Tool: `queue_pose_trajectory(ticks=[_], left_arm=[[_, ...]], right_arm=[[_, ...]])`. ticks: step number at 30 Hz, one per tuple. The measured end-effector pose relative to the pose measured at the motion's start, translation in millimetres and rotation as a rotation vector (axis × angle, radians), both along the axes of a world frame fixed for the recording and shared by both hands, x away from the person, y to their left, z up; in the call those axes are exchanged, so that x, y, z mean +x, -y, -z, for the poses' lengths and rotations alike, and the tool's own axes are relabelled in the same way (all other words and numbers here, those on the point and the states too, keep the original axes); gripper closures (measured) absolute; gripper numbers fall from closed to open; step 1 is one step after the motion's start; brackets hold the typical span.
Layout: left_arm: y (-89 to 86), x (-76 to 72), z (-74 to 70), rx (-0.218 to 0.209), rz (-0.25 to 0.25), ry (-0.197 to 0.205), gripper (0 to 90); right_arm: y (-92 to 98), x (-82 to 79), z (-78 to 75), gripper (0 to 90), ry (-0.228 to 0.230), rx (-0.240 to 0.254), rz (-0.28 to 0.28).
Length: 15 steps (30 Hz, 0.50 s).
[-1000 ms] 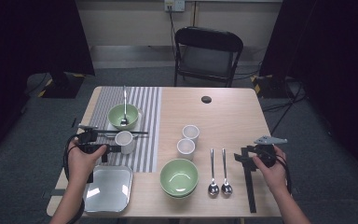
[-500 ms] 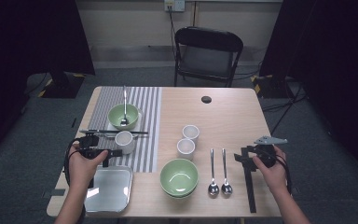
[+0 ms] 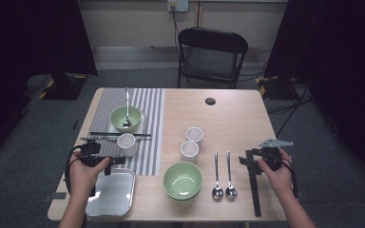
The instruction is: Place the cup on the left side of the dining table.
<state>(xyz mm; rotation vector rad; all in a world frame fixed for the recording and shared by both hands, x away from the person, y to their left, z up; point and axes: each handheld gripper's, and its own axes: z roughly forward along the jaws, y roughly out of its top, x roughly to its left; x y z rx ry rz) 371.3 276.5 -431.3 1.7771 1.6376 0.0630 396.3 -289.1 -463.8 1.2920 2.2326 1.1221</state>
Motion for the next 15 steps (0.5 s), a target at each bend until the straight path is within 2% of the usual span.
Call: queue_pose_trajectory(ticks=[13, 15], left_arm=[[1.6, -6.1, 6.5, -0.018, 0.006, 0.003, 28.7], [1.7, -7.1, 6.7, -0.009, 0.009, 0.006, 28.7]], right_arm=[[-0.1, -0.4, 0.8, 25.6, -0.007, 0.001, 0.000], [-0.2, -0.5, 0.7, 25.6, -0.007, 0.002, 0.000]])
